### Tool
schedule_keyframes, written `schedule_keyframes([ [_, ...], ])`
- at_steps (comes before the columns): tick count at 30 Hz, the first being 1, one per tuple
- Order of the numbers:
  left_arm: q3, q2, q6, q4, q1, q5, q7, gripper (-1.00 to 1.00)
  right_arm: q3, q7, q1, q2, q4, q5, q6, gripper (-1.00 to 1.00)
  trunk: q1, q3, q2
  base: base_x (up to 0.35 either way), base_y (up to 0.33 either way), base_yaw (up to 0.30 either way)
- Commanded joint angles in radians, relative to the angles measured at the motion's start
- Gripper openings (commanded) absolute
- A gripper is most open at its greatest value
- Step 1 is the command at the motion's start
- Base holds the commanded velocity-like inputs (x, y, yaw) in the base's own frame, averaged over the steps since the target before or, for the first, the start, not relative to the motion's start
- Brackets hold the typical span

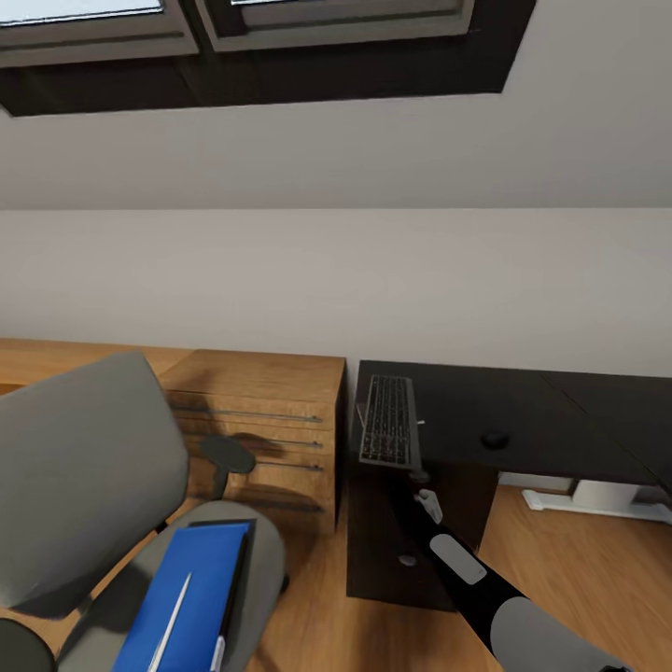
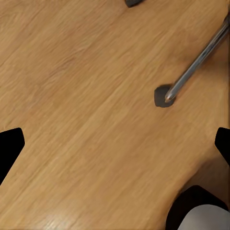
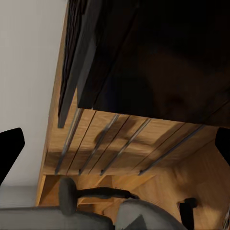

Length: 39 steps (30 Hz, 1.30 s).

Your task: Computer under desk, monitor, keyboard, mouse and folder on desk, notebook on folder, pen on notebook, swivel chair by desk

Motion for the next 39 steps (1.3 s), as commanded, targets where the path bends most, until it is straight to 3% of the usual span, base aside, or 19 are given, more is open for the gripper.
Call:
schedule_keyframes([
  [1,0.004,0.0,0.001,-0.001,0.001,0.008,-0.009,1.0,0.004,0.004,-0.001,0.0,0.002,-0.009,0.0,1.0,0.0,-0.001,0.0,0.237,0.004,0.0],
  [19,0.004,0.001,0.001,-0.001,0.001,0.008,-0.005,1.0,-0.001,0.0,-0.001,-0.019,0.032,-0.02,0.007,1.0,0.0,-0.001,0.0,0.063,0.001,0.0],
  [39,0.006,0.002,0.001,-0.001,0.001,0.01,-0.004,1.0,0.004,0.006,-0.001,-0.015,0.029,-0.016,0.004,1.0,0.0,-0.001,0.0,0.0,0.0,0.0],
])
